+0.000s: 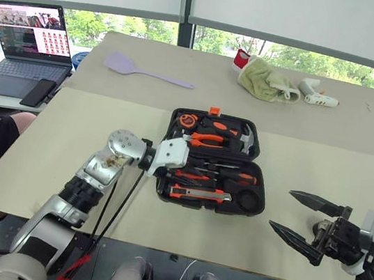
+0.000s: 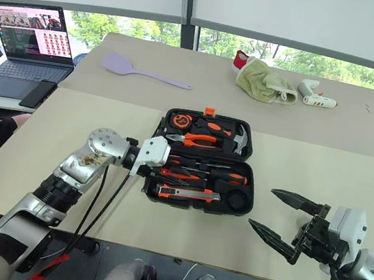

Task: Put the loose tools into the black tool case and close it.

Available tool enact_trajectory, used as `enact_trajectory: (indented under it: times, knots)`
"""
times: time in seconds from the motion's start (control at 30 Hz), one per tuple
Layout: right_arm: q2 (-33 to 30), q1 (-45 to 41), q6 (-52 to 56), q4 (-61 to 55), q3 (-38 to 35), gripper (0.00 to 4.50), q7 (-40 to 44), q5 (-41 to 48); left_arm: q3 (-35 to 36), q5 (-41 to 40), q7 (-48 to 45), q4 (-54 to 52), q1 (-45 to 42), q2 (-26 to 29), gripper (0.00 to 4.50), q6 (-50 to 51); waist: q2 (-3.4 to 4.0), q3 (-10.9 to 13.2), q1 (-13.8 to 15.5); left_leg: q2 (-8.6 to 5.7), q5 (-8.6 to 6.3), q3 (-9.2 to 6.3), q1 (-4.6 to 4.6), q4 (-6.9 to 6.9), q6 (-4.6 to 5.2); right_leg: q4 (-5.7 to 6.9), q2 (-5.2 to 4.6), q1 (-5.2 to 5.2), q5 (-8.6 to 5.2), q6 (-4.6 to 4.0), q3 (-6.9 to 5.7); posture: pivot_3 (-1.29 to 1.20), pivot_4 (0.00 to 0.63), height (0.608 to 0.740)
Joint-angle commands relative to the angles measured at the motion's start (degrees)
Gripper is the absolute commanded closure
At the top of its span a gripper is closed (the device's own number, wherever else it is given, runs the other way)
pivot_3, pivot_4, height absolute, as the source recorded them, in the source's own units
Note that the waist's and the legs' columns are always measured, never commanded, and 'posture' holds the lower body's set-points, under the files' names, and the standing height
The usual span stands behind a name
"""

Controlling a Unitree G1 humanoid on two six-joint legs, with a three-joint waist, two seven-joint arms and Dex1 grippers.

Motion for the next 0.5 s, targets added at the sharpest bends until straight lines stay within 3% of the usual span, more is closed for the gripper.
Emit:
enact_trajectory:
  times: [0.03,0.27,0.4,0.5]
  knots:
    - [0.4,0.6,-0.9,-1.4,-1.7,0.00,-0.7,0.2,-1.2,2.5,1.2,-0.4,0.2,0.0,4.47,-1.0,0.00,0.0,0.0,0.00,0.00,0.00,0.00,0.01,0.01,0.00,0.00,0.00,0.00,0.00,0.01,0.00,0.150,0.740]
    - [0.9,1.2,-0.9,-2.1,-1.6,0.00,-1.5,0.2,-3.1,5.8,4.1,0.8,1.0,-0.2,4.47,4.4,0.02,0.0,-0.2,0.01,-0.04,-0.01,0.11,0.00,0.07,0.01,0.00,0.08,0.00,0.00,0.02,0.00,0.150,0.740]
    - [1.4,1.5,-0.8,-2.5,-1.2,0.00,-1.9,0.3,-5.2,6.8,5.0,-0.3,1.6,1.0,4.47,15.0,0.06,-0.1,-0.1,0.01,-0.25,-0.06,0.22,0.03,0.42,0.00,-0.02,0.23,0.02,0.03,0.01,0.00,0.150,0.740]
    - [1.5,1.7,-0.5,-2.8,-1.2,0.00,-2.0,0.5,-6.3,6.3,3.9,-1.9,2.8,2.1,4.47,17.1,0.09,-0.3,-0.5,0.04,-0.27,-0.08,0.30,0.02,0.43,0.00,-0.01,0.30,0.01,0.03,0.00,0.00,0.150,0.740]
